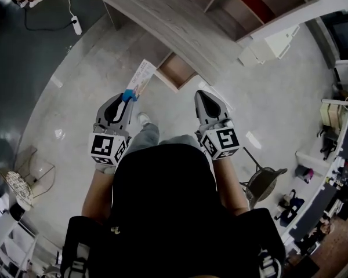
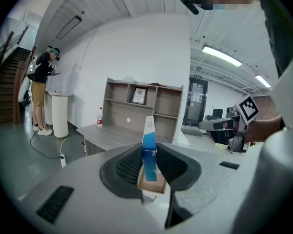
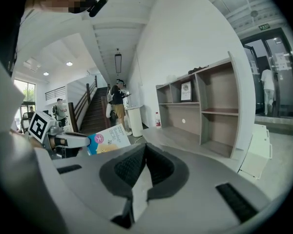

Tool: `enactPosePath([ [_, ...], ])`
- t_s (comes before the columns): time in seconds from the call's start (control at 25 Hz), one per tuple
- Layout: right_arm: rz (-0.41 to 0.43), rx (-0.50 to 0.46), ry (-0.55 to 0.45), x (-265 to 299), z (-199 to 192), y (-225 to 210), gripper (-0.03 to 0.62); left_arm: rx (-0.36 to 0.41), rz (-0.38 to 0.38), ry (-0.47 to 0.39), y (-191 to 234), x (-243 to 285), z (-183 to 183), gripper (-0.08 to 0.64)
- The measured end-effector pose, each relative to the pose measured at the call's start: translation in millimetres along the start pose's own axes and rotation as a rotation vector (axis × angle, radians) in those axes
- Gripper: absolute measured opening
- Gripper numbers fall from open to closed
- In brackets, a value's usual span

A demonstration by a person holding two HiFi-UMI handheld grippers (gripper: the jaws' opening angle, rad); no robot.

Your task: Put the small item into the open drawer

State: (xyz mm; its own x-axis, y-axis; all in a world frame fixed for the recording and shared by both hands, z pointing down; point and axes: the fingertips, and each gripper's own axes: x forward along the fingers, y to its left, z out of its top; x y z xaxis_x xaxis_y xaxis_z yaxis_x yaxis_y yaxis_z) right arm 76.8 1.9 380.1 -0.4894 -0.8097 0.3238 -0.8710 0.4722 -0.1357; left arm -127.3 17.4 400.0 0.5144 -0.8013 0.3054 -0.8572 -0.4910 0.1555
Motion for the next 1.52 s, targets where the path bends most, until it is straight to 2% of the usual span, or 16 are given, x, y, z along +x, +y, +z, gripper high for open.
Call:
enactPosePath([
  [0.24,0.006,-0.007,0.010,32.2,9.9,11.4,0.012,-0.030,-0.009,0.026,26.0,6.5,-11.2,0.089],
  [0.48,0.019,-0.017,0.040,42.0,9.5,5.3,0.012,-0.075,-0.014,0.065,25.9,21.4,-28.6,0.089],
  [0.92,0.067,-0.038,0.105,51.9,7.1,-43.2,0.012,-0.206,-0.006,0.146,8.5,78.7,-65.0,0.089],
  [1.2,0.081,-0.051,0.131,54.6,7.5,-79.9,0.012,-0.332,0.013,0.224,3.3,116.5,-108.2,0.089],
  [1.52,0.096,-0.062,0.162,52.9,3.8,-115.4,0.012,-0.415,0.032,0.297,-11.5,153.6,-152.9,0.089],
])
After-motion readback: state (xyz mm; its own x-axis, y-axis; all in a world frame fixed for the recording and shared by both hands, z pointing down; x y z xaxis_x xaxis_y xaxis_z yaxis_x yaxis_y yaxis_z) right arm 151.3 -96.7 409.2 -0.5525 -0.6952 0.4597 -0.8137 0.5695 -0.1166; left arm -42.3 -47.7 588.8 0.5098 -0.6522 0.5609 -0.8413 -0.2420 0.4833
